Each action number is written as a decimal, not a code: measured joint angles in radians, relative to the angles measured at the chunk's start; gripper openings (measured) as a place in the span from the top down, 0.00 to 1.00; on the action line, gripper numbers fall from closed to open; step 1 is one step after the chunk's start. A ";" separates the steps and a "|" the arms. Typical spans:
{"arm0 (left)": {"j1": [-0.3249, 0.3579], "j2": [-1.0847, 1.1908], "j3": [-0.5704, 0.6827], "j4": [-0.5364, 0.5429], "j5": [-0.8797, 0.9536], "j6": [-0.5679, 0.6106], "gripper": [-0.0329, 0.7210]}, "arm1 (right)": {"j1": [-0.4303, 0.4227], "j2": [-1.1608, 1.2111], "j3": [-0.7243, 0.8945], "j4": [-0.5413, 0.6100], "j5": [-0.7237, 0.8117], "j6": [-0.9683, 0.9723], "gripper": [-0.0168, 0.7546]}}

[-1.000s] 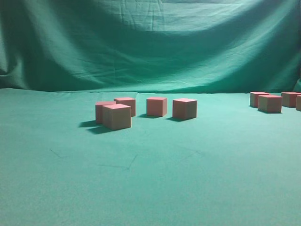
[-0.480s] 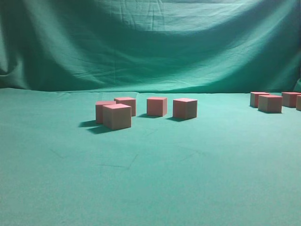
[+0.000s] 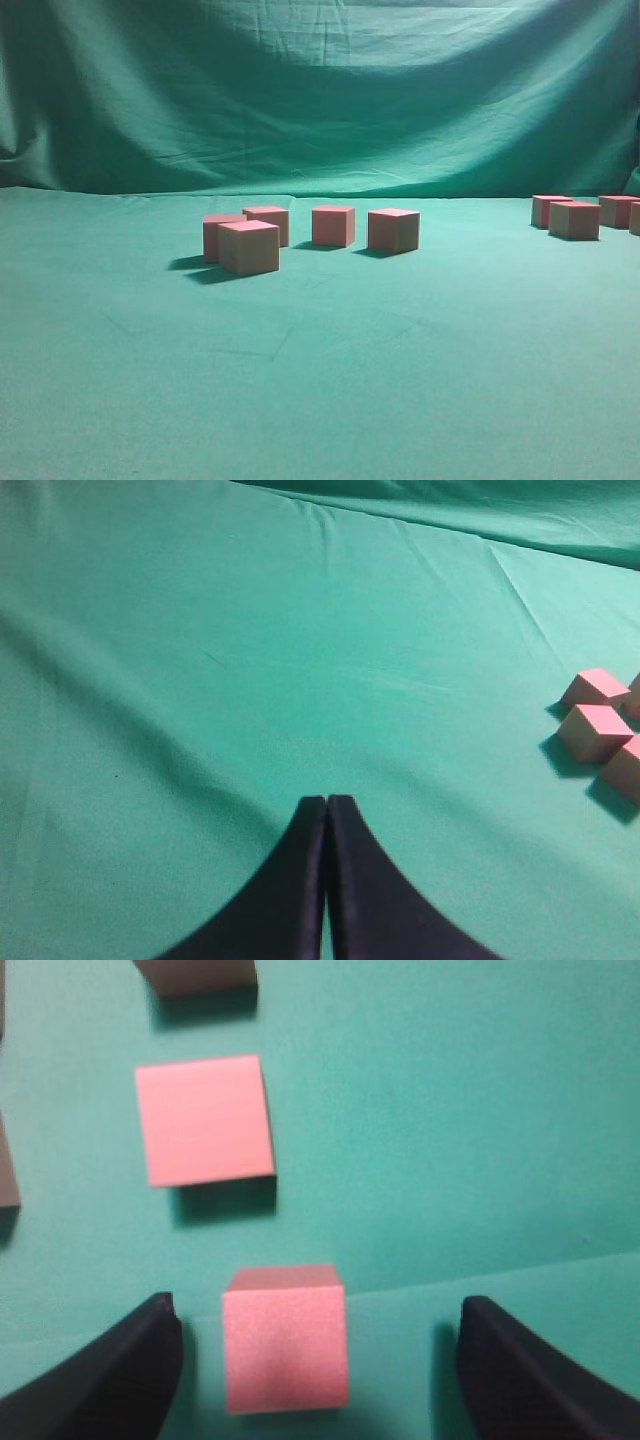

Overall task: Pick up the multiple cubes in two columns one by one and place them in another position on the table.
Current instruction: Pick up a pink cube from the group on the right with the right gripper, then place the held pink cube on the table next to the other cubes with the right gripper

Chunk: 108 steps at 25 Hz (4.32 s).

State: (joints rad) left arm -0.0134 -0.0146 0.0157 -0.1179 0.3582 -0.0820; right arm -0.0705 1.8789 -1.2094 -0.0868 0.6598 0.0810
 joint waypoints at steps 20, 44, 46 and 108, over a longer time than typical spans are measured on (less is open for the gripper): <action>0.000 0.000 0.000 0.000 0.000 0.000 0.96 | 0.000 -0.015 -0.075 0.064 0.175 -0.004 0.64; 0.000 0.000 0.000 0.000 0.000 0.000 0.96 | 0.699 -0.225 -0.131 0.210 0.346 -0.212 0.64; 0.000 0.000 0.000 0.000 0.000 0.000 0.96 | 0.750 -0.192 -0.131 0.210 0.325 -0.258 0.64; 0.000 0.000 0.000 0.000 0.000 0.000 0.96 | 0.829 0.106 -0.622 -0.027 0.560 -0.245 0.11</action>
State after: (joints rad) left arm -0.0134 -0.0146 0.0157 -0.1179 0.3582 -0.0820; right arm 0.7583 1.9851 -1.8317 -0.1139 1.2195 -0.1641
